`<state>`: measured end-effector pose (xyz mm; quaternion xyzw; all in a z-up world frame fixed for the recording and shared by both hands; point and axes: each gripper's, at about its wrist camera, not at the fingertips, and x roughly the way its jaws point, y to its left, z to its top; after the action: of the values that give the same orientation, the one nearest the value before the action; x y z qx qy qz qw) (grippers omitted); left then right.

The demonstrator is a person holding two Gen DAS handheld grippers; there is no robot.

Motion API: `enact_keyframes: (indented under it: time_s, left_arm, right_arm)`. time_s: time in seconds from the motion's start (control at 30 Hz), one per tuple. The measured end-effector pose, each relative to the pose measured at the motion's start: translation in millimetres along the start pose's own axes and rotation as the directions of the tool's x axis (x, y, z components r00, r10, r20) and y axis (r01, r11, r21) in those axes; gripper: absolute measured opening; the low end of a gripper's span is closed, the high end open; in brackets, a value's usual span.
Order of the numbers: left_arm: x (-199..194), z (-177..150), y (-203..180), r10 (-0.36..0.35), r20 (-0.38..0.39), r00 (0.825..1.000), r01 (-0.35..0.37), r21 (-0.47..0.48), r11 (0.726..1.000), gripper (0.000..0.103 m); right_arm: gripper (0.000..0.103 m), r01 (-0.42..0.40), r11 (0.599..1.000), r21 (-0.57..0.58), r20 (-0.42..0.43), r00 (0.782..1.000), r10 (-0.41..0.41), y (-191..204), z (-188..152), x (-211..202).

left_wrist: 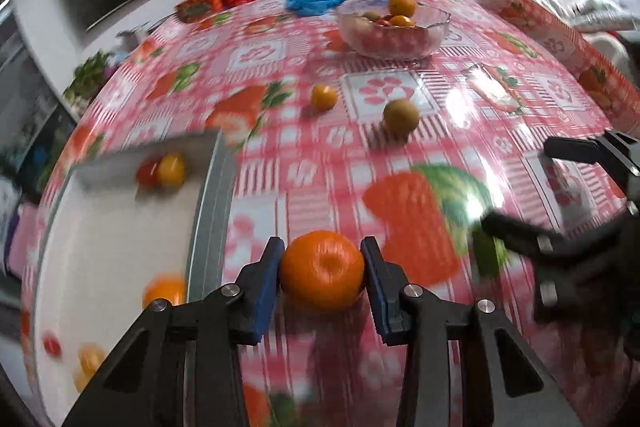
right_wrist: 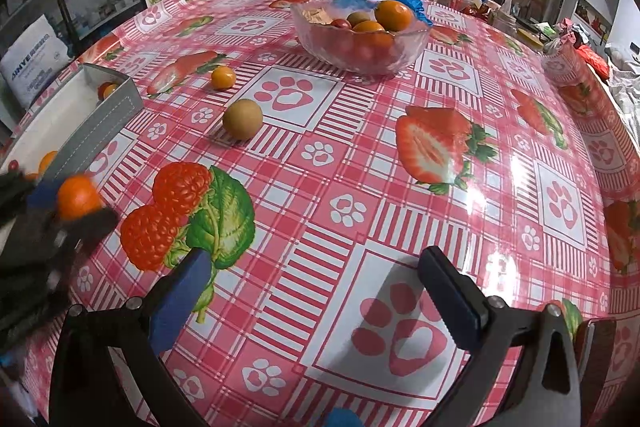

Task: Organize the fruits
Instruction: 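Move the left gripper to a tangerine on the cloth and close on it, then grasp the brown round fruit with the right gripper while the left holds the tangerine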

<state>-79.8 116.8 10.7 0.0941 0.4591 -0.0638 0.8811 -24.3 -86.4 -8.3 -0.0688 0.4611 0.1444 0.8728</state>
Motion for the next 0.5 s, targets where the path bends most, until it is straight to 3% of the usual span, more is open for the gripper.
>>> enact_keyframes:
  time_s: [0.27,0.5]
  left_arm:
    - [-17.2,-26.0,0.9,0.014,0.010,1.000,-0.013,-0.041,0.999,0.041]
    - [-16.2,-28.3,3.0,0.001,0.018,1.000,0.000,-0.065,0.998,0.041]
  right_arm:
    - [0.103,0.021,1.000,0.023,-0.062,0.998,-0.019,3.0,10.4,3.9]
    - [0.101,-0.070,0.997,0.031,-0.071,0.995,0.072,17.9,42.9,21.8]
